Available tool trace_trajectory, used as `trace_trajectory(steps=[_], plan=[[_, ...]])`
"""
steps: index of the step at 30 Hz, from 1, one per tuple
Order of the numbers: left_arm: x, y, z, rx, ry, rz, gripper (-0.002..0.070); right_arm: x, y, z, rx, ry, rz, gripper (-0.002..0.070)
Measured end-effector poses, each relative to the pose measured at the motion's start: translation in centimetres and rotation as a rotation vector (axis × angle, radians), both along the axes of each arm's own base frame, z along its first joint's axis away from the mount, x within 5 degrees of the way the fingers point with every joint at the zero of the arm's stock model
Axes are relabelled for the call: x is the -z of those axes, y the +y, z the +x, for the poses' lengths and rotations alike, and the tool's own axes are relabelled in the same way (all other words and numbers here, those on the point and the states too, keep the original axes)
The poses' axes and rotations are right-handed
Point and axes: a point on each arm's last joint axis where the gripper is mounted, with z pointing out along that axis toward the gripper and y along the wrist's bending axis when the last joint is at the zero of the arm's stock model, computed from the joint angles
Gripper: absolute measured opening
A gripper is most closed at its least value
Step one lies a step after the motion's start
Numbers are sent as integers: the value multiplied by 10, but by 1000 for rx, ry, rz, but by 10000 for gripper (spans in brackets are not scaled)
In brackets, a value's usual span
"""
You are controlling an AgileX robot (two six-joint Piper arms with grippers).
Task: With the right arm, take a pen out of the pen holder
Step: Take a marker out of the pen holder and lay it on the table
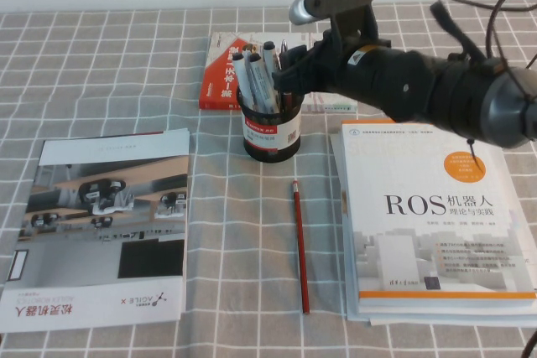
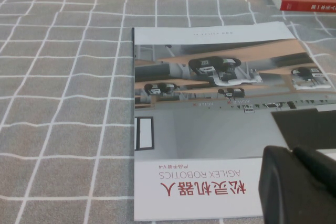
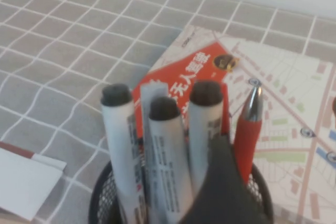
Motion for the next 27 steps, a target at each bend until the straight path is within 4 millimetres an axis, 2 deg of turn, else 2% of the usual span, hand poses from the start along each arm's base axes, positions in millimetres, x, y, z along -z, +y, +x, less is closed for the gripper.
trace_trajectory(steps=[5, 17, 27], plan=[[0, 0, 0, 0, 0, 0, -3, 9, 1, 6, 36, -12, 35, 387], [0, 0, 0, 0, 0, 0, -3, 7, 3, 13, 72, -49, 111, 386], [0, 0, 0, 0, 0, 0, -3, 7, 9, 15, 63, -58, 118, 335]])
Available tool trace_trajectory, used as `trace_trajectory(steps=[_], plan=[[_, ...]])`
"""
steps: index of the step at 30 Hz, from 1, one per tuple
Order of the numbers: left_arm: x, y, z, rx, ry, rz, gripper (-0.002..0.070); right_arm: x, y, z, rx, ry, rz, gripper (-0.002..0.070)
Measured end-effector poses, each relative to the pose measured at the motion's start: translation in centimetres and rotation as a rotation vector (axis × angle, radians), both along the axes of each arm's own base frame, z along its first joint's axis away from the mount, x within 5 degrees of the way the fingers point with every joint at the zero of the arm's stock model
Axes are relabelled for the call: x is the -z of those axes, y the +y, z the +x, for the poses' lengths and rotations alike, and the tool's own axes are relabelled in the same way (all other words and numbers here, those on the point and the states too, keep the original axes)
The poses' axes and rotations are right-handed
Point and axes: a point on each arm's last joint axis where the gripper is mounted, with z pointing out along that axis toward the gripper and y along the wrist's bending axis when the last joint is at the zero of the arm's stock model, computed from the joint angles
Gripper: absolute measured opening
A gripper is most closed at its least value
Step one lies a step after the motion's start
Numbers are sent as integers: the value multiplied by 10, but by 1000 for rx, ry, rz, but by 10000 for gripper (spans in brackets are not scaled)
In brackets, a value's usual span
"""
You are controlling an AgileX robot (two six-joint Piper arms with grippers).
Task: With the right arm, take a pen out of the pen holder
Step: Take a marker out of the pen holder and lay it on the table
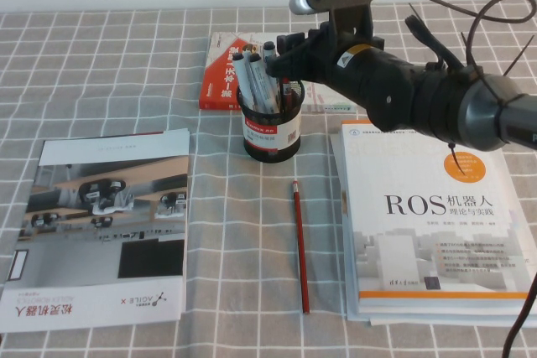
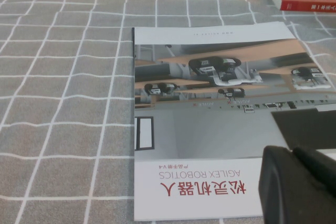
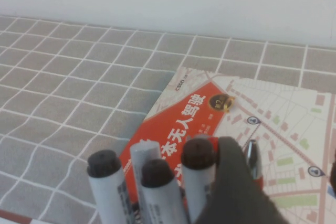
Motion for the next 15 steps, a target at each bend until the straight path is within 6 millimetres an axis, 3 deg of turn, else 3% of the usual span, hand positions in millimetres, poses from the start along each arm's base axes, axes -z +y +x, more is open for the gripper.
trace_trajectory(steps=[8, 15], plan=[[0, 0, 0, 0, 0, 0, -3, 1, 3, -1, -7, -2, -3, 330], [0, 0, 0, 0, 0, 0, -3, 16, 6, 3, -7, 17, -16, 330]])
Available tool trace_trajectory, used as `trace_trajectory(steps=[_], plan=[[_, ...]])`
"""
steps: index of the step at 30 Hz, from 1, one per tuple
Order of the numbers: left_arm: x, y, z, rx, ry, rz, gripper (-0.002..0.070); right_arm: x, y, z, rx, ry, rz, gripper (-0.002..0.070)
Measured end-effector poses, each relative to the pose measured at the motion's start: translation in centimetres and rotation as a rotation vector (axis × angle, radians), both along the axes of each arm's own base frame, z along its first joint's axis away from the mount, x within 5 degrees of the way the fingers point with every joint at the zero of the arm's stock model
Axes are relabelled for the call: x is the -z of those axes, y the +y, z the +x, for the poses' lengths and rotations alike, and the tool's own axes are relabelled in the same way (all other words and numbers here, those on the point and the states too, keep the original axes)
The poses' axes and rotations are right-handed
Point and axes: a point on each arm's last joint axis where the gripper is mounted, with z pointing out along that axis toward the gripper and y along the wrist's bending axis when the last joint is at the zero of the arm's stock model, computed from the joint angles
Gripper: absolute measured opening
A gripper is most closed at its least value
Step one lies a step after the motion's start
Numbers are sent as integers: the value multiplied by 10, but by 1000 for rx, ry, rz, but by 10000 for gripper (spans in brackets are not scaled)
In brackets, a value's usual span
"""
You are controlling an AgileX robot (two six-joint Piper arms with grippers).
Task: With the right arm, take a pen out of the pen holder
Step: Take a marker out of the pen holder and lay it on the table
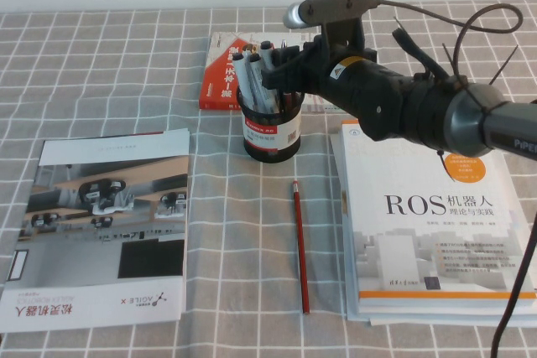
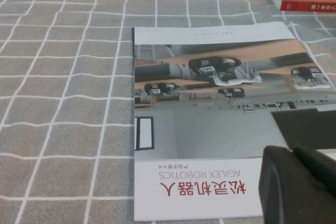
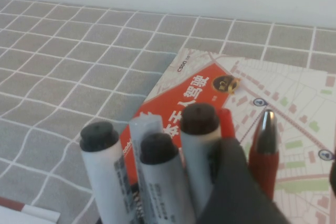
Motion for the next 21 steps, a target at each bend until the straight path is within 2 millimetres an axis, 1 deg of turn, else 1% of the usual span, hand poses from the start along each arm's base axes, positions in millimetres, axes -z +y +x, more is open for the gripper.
trace_trajectory(steps=[10, 17, 21], plan=[[0, 0, 0, 0, 0, 0, -3, 3, 4, 5, -2, -3, 2, 324], [0, 0, 0, 0, 0, 0, -3, 3, 4, 5, -3, -1, 1, 235], [0, 0, 0, 0, 0, 0, -3, 3, 4, 5, -3, -1, 1, 216]])
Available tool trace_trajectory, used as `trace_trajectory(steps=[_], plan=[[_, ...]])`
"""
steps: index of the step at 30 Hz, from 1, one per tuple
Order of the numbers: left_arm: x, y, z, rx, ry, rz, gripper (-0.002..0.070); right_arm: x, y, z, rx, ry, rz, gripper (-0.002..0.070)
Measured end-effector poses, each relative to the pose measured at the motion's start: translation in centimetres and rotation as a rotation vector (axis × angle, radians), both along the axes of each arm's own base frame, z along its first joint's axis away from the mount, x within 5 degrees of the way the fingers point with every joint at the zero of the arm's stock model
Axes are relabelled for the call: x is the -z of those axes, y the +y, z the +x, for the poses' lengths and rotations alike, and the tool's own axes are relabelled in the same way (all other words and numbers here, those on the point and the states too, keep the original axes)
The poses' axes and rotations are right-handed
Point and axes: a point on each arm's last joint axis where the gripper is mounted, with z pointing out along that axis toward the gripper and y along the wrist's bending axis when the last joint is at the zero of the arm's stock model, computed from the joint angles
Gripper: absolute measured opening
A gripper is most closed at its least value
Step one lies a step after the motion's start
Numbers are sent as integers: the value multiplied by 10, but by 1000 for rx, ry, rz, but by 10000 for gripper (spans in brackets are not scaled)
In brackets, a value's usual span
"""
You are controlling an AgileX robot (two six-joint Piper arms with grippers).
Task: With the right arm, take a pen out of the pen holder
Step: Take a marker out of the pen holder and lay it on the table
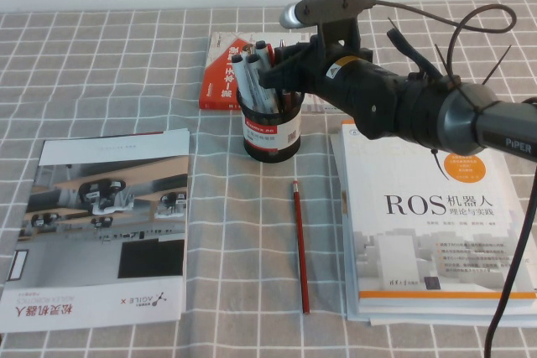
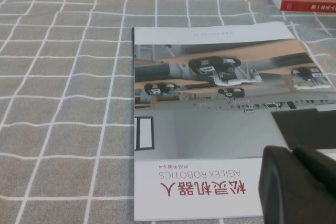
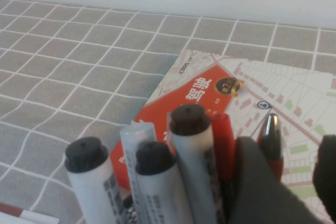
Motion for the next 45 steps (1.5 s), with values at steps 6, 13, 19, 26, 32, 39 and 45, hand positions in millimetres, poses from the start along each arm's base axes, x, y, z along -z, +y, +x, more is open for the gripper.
trace_trajectory(steps=[6, 13, 19, 26, 32, 39, 45], plan=[[0, 0, 0, 0, 0, 0, -3, -1, 0, 1, 4, -12, 5, 209], [0, 0, 0, 0, 0, 0, -3, 0, 1, 2, 7, -19, 8, 273], [0, 0, 0, 0, 0, 0, -3, 4, 1, 4, 8, -14, 4, 291], [0, 0, 0, 0, 0, 0, -3, 8, 4, 8, 8, -18, 7, 293], [0, 0, 0, 0, 0, 0, -3, 11, 5, 9, 8, -13, 3, 260], [0, 0, 0, 0, 0, 0, -3, 11, 5, 9, 8, -10, 4, 195], [0, 0, 0, 0, 0, 0, -3, 11, 6, 8, 8, -8, 7, 124]])
